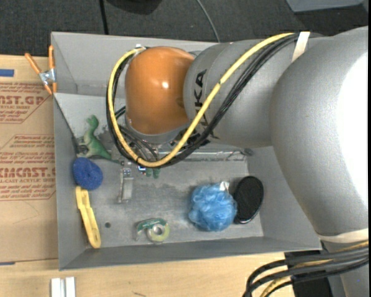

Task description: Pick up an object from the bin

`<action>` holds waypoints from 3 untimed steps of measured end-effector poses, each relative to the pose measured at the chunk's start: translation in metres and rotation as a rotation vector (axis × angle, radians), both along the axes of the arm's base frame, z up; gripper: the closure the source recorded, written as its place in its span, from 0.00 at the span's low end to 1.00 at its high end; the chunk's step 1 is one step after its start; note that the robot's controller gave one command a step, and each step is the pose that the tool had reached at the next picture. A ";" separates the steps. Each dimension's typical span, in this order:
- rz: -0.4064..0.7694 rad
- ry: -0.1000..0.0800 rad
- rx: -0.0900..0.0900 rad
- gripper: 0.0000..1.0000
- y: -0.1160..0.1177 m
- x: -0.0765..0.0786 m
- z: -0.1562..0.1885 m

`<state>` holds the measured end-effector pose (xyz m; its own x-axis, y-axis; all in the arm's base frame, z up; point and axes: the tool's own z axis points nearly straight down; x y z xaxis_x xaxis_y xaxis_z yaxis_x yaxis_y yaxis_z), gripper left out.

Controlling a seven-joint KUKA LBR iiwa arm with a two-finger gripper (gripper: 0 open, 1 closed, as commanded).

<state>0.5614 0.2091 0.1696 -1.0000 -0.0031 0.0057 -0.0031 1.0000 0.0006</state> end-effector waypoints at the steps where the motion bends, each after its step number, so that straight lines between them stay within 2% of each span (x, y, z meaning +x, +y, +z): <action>1: -0.002 -0.007 0.001 0.00 -0.001 0.002 0.005; 2: -0.115 -0.007 0.002 0.00 0.016 0.013 -0.048; 3: -0.183 -0.008 0.004 0.00 0.038 0.016 -0.059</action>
Offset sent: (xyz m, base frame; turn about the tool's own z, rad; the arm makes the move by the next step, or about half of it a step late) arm 0.0209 0.0313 -0.0996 0.2154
